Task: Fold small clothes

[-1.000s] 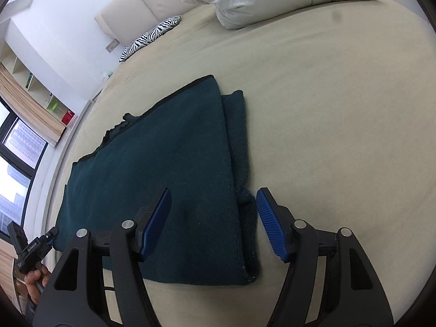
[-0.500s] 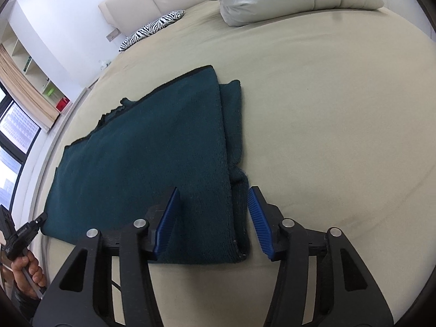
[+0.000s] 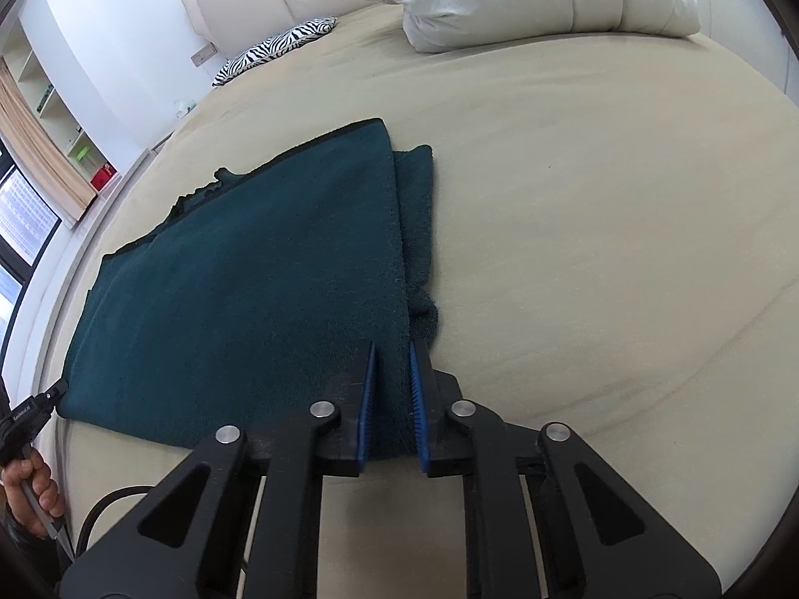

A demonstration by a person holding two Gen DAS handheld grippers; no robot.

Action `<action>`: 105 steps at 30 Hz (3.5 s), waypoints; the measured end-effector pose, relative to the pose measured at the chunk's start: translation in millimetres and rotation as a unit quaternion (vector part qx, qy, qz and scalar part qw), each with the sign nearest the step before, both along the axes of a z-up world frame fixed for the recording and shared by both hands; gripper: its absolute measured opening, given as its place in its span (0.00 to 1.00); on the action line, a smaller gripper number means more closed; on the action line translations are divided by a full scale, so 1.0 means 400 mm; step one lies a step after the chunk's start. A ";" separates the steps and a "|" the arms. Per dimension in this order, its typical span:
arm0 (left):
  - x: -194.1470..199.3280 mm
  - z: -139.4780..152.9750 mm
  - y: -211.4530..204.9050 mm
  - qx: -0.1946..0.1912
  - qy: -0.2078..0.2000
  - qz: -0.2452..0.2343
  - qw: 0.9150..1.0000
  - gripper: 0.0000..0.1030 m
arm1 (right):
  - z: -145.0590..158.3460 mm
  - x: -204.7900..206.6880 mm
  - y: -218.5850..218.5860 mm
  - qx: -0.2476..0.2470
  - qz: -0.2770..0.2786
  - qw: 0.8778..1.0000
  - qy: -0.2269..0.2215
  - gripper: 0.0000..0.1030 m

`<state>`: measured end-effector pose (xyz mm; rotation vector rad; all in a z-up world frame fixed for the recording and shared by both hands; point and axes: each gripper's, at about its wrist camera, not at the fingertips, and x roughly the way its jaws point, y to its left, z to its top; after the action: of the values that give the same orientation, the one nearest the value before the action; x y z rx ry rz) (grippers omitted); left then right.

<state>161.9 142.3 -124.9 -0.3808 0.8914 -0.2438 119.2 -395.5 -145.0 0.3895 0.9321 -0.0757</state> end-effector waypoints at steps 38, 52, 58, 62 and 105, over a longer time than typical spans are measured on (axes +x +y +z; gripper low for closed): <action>-0.045 -0.044 0.028 -0.009 0.022 0.000 1.000 0.07 | -0.042 -0.064 -0.024 0.017 0.003 1.000 0.017 0.05; -0.056 -0.046 0.054 -0.040 0.027 0.010 0.999 0.15 | -0.046 -0.065 -0.036 0.044 0.010 0.999 0.018 0.07; -0.053 -0.046 0.047 -0.030 0.029 0.014 0.999 0.15 | -0.047 -0.069 -0.012 0.015 0.022 1.000 0.016 0.05; -0.045 -0.044 0.037 -0.019 0.031 0.012 0.999 0.10 | -0.041 -0.072 -0.013 0.016 0.016 1.000 0.021 0.05; 0.337 0.044 -0.294 0.144 -0.083 -0.029 0.986 0.53 | -0.026 0.420 0.321 0.234 0.118 0.964 -0.041 0.65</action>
<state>296.5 24.7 -107.1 -0.0645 0.7597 -0.1933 287.3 -267.2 -155.5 0.7095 0.9052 0.3832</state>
